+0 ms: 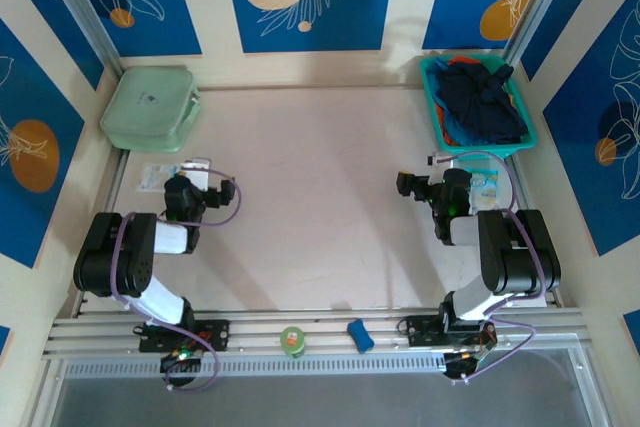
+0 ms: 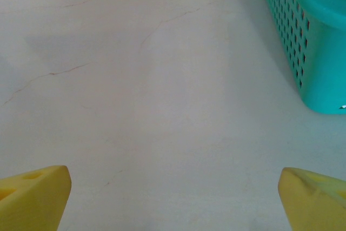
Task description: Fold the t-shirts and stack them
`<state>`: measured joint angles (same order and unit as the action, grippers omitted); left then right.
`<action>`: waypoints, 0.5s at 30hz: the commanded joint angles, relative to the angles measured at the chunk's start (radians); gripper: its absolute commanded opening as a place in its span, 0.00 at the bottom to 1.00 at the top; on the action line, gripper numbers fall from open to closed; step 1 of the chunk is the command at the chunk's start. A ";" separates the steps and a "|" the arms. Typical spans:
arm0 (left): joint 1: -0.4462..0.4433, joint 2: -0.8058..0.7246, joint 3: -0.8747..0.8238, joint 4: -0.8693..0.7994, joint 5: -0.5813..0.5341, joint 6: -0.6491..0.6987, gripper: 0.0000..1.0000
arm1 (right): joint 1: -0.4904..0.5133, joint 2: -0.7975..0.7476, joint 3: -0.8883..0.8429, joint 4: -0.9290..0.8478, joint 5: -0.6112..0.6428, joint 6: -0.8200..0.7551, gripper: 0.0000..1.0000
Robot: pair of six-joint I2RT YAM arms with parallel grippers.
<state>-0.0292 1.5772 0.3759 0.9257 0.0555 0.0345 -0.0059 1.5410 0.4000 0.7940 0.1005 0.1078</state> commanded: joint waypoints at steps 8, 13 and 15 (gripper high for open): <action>-0.004 -0.013 0.002 0.009 0.006 0.005 0.99 | 0.003 -0.018 0.019 0.009 -0.020 0.001 0.99; -0.011 -0.147 0.020 -0.132 -0.109 -0.023 0.99 | 0.006 -0.135 0.083 -0.208 0.028 0.023 0.99; -0.027 -0.261 0.061 -0.289 -0.157 -0.033 0.99 | 0.009 -0.223 0.147 -0.383 0.043 0.052 0.99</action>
<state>-0.0364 1.4399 0.3786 0.7883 -0.0257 0.0238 -0.0055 1.4376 0.4553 0.6132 0.1104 0.1207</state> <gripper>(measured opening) 0.994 0.990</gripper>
